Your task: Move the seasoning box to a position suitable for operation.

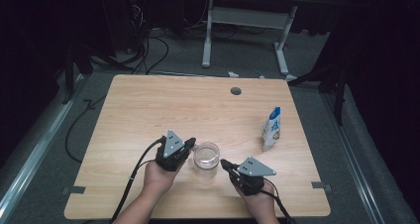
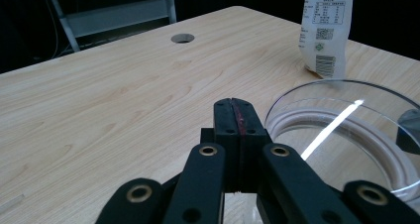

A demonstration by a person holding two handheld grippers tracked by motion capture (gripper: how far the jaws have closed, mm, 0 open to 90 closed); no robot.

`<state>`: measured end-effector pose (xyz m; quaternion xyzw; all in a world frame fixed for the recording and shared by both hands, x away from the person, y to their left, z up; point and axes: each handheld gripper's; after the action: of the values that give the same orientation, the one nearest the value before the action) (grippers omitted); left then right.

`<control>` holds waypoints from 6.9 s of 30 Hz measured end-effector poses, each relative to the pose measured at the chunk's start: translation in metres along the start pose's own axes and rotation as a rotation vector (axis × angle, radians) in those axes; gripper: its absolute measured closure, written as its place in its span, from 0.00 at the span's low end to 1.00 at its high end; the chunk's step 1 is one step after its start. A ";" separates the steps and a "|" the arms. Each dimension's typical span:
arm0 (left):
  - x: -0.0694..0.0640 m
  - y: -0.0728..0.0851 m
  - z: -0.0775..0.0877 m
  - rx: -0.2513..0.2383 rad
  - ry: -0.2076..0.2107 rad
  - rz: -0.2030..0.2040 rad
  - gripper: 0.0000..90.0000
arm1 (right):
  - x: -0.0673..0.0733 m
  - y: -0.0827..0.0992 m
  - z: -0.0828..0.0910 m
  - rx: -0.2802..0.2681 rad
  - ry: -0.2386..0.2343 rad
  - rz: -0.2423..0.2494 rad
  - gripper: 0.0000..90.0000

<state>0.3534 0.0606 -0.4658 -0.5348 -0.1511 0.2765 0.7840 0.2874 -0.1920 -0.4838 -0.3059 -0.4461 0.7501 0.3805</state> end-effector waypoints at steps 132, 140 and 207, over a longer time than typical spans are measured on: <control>-0.026 0.024 0.030 -0.139 0.120 0.052 0.96 | 0.011 -0.022 -0.011 -0.008 0.014 -0.023 0.99; -0.023 0.023 0.032 -0.150 0.112 0.066 0.96 | 0.011 -0.019 -0.013 -0.009 0.007 -0.022 0.99; 0.048 0.081 0.064 0.055 0.030 0.109 0.63 | -0.059 0.032 0.008 0.085 0.267 -0.182 0.69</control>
<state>0.3362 0.1596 -0.5185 -0.5246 -0.1021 0.3149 0.7844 0.3020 -0.2554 -0.5025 -0.3448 -0.3855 0.6833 0.5153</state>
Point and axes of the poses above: each handheld gripper's, and its own axes: z roughly backward along the jaws, y roughly out of its underside, x roughly to its left, and after that the axes turned 10 degrees about y, right-handed
